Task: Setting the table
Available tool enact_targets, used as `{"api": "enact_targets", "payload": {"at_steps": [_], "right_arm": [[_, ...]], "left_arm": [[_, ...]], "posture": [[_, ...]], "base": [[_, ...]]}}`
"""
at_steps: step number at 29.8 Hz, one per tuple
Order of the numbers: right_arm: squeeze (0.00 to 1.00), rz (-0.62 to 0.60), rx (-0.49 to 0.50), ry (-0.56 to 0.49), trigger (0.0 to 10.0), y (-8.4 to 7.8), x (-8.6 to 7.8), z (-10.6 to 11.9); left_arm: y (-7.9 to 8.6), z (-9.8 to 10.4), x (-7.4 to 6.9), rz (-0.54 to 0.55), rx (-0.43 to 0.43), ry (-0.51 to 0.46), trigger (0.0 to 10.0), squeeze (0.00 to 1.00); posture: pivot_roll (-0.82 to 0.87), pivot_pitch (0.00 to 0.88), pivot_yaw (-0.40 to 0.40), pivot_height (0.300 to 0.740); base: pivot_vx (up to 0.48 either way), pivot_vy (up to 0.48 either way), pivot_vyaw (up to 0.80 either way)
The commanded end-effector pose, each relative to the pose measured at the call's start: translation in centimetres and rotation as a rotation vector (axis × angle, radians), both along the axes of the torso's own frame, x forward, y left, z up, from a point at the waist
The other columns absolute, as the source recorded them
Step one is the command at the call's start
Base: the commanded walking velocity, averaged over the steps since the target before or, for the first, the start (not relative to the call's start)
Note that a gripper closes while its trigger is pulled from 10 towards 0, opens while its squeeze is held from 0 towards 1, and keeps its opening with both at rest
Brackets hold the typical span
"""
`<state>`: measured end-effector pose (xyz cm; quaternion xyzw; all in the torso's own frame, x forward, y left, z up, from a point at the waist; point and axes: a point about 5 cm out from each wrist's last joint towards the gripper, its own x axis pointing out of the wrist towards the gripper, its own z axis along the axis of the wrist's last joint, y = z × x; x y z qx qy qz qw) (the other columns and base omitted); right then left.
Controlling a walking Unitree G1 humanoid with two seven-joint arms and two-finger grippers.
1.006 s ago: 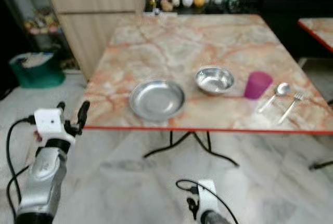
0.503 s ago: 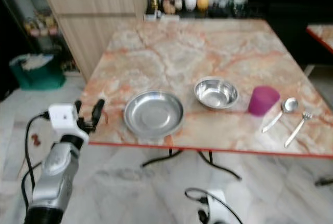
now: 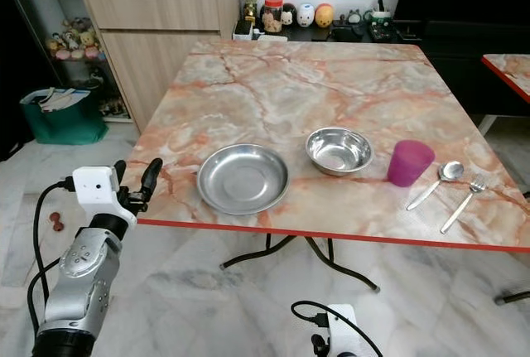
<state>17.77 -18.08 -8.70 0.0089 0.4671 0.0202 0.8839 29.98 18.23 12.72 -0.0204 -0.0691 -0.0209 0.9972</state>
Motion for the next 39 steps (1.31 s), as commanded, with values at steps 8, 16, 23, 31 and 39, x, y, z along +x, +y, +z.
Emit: {"api": "enact_targets", "payload": {"at_steps": [8, 16, 23, 31, 39], "right_arm": [[0.0, -0.002, -0.006, -0.006, 10.0, -0.3, 0.5, 0.3], [0.0, 0.004, -0.008, 0.001, 10.0, 0.0, 0.4, 0.2], [0.0, 0.005, -0.006, 0.003, 10.0, 0.1, 0.2, 0.1], [0.0, 0.0, -0.009, 0.005, 10.0, -0.3, -0.2, 0.0], [0.0, -0.013, -0.01, 0.009, 10.0, -0.6, -0.5, -0.1]], "left_arm": [[-0.3, -0.1, 0.2, -0.03, -0.03, 0.032, 10.0, 0.0], [0.0, -0.5, 0.9, -0.056, -0.139, 0.103, 10.0, 0.0], [-0.2, -0.6, 2.0, -0.106, -0.194, 0.165, 10.0, 1.0], [-0.4, -0.4, 2.8, -0.102, -0.201, 0.188, 10.0, 1.0], [0.7, -0.1, 2.2, 0.018, -0.022, 0.08, 10.0, 0.0]], "posture": [[-0.02, 0.0, 0.0, 0.732], [-0.02, 0.0, -0.001, 0.732], [-0.04, 0.0, 0.005, 0.732], [-0.04, 0.0, 0.008, 0.732], [-0.04, 0.0, 0.01, 0.732]], "base": [[0.0, 0.0, 0.0], [0.0, 0.0, 0.0], [0.0, 0.0, 0.0], [0.0, 0.0, 0.0], [0.0, 0.0, 0.0]]}}
